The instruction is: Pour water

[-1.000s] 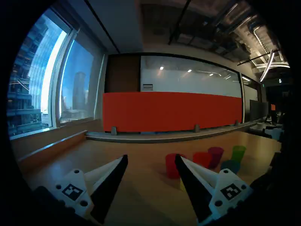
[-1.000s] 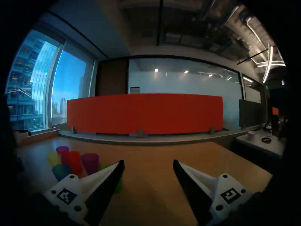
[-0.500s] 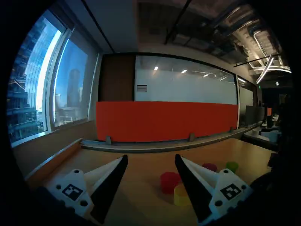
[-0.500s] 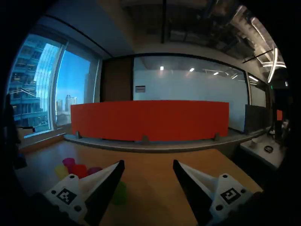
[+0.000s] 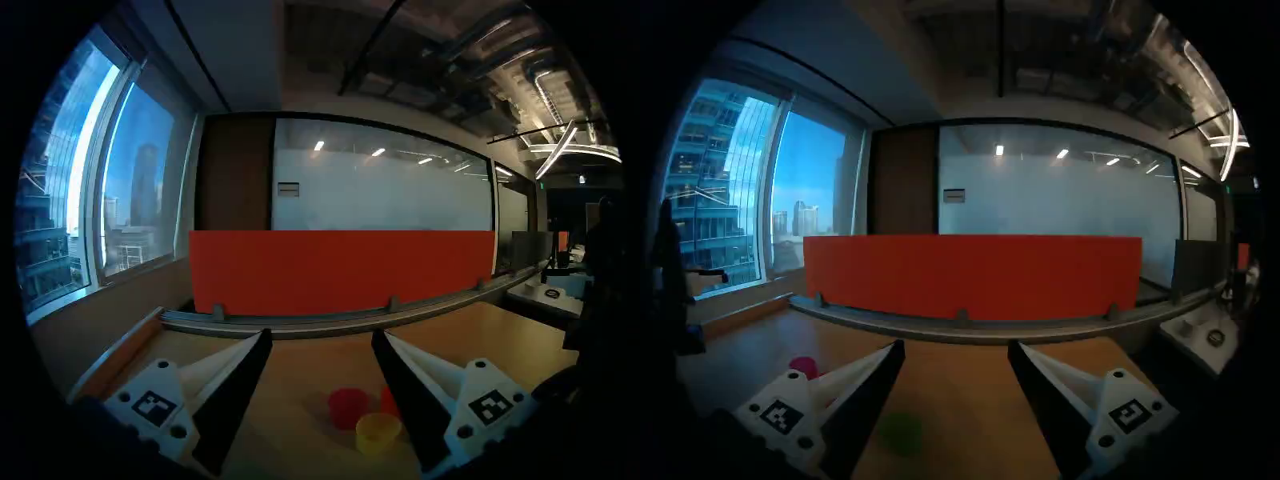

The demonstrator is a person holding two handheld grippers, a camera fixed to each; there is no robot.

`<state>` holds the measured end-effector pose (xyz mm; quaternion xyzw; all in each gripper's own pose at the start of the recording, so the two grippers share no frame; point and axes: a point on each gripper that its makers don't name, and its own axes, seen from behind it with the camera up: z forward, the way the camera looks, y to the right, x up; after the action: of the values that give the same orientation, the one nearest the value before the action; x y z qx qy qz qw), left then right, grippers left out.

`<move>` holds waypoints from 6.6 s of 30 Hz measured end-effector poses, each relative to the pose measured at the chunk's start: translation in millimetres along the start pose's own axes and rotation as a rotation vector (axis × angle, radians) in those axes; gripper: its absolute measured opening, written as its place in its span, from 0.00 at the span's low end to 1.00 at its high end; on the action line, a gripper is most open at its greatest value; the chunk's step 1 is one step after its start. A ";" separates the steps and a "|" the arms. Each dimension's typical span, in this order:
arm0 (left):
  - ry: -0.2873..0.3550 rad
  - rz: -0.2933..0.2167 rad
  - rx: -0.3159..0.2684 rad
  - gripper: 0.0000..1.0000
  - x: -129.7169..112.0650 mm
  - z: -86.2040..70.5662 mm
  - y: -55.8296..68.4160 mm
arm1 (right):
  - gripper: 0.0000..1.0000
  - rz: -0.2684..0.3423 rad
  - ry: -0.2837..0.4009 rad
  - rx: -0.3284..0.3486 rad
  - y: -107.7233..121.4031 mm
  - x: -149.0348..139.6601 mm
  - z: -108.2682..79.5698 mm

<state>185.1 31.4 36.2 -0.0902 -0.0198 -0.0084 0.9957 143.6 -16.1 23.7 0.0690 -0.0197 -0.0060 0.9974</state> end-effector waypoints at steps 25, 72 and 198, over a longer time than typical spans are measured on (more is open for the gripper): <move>-0.008 -0.003 -0.275 0.93 9.3 -3.9 58.0 | 1.00 -0.013 0.008 0.326 -62.0 11.5 -7.1; -0.183 0.109 -0.511 0.93 -69.3 -13.7 103.5 | 0.99 -0.132 -0.192 0.498 -88.5 -53.0 -7.0; -0.486 0.272 -0.689 0.87 -273.3 51.2 230.3 | 0.90 -0.207 -0.556 0.488 -78.1 -257.9 90.0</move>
<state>-85.3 270.6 34.0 -0.4178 -0.2373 0.1381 0.8660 -118.5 -102.0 92.0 0.3017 -0.2832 -0.1203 0.9024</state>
